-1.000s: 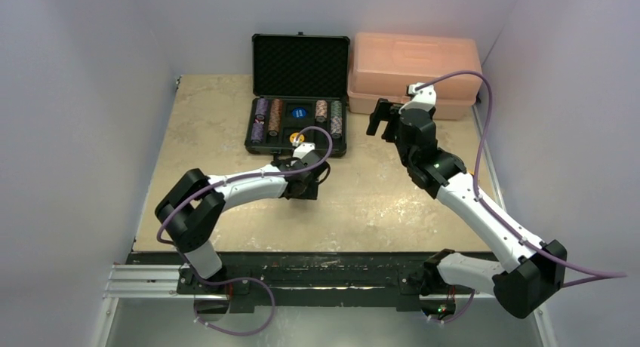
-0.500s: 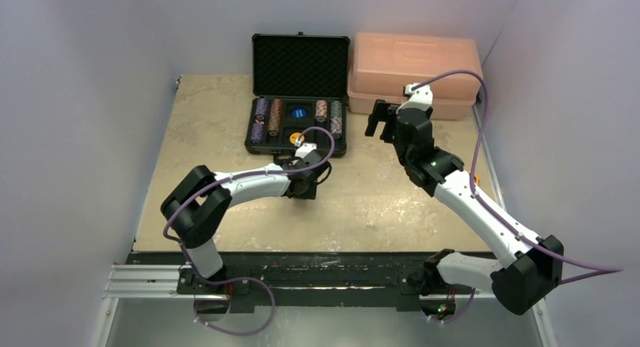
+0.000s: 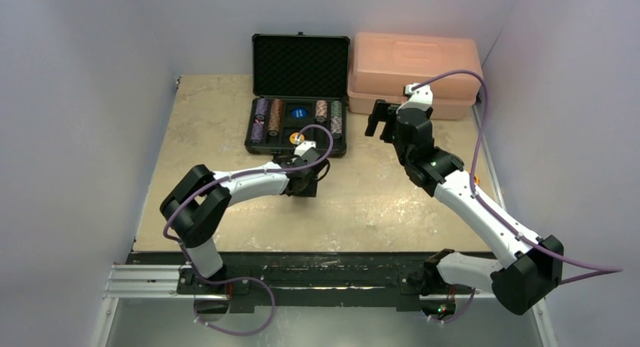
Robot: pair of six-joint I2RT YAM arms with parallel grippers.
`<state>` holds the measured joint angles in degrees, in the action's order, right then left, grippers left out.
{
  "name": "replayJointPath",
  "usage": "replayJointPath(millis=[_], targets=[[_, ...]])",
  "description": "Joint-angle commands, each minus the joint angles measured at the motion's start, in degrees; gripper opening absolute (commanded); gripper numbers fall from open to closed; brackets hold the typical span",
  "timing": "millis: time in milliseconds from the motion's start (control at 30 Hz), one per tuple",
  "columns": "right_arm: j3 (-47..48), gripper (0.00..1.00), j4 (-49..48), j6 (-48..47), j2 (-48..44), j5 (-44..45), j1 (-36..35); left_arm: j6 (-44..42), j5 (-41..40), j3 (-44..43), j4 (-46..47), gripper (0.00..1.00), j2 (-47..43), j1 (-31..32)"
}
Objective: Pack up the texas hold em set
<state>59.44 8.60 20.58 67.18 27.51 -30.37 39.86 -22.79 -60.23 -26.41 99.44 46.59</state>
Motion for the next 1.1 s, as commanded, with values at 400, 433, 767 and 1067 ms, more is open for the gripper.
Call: replayJointPath(millis=[400,433,767,1067], targets=[[2.19,0.99,-0.93,0.60,0.50,-0.35,0.08,-0.42,1.32,-3.17,3.63,0.56,1.68,-2.18],[2.25,0.99,-0.95,0.60,0.50,-0.41,0.13,-0.35,1.15,-3.41,3.53,0.56,1.74,-2.24],[2.26,0.99,-0.91,0.69,0.74,-0.74,0.07,0.31,-0.42,-6.25,1.23,0.55,2.78,-2.47],[2.35,0.99,-0.95,0.78,1.03,-0.90,0.05,0.99,-1.63,-7.38,-1.47,0.50,4.18,-2.47]])
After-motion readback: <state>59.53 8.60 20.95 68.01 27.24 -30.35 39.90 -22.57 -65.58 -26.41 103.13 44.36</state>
